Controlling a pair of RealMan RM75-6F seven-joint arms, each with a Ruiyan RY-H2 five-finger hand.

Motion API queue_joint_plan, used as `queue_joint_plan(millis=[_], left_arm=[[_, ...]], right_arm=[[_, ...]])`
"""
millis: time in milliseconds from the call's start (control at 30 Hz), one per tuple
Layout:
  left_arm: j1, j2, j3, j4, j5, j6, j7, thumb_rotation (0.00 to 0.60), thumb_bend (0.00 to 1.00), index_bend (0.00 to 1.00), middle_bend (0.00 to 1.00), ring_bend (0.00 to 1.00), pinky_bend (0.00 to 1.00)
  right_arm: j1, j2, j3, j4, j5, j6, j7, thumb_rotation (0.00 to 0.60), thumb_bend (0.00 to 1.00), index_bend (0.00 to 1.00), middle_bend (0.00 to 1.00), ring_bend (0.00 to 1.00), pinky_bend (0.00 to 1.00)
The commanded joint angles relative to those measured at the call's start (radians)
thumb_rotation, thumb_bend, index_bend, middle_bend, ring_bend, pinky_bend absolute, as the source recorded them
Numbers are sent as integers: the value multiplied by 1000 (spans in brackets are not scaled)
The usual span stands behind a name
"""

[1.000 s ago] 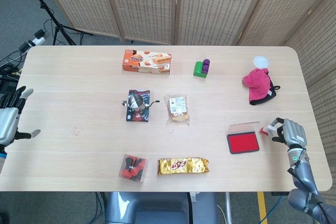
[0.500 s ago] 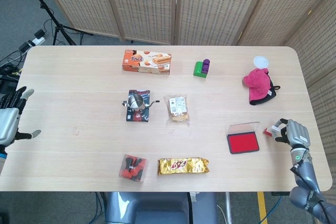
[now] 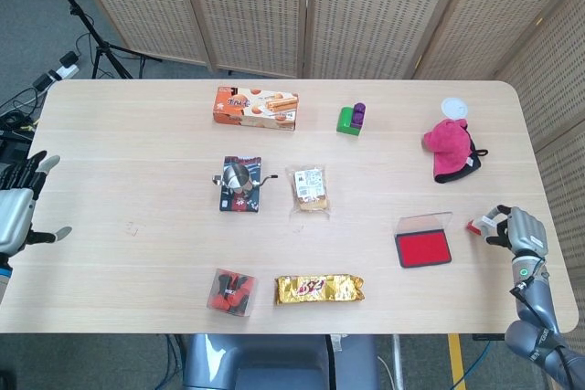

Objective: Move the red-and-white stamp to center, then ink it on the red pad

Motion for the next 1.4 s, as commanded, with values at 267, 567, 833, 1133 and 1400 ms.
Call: queue_joint_plan(millis=[267, 567, 833, 1133, 1400], left_arm=[[0, 1, 0, 1, 0, -3, -3, 600, 88, 0, 0, 0, 0], [-1, 3, 1, 1, -1, -6, -5, 600, 88, 0, 0, 0, 0], [1, 5, 0, 0, 0, -3, -8, 600, 88, 0, 0, 0, 0], [0, 4, 1, 0, -1, -4, -4, 600, 88, 0, 0, 0, 0], [-2, 6, 0, -4, -11, -7, 4, 600, 88, 0, 0, 0, 0]], right_arm=[[5, -6, 2, 18, 7, -23, -11, 600, 573, 580, 922, 996, 1000], [10, -12, 3, 34, 21, -38, -30, 600, 569, 580, 922, 996, 1000], [10, -11, 0, 35, 21, -39, -46, 600, 569, 579, 922, 996, 1000], [10, -11, -3, 36, 24, -39, -64, 600, 557, 552, 921, 996, 1000], [10, -6, -6, 31, 23, -44, -72, 600, 526, 533, 921, 997, 1000]])
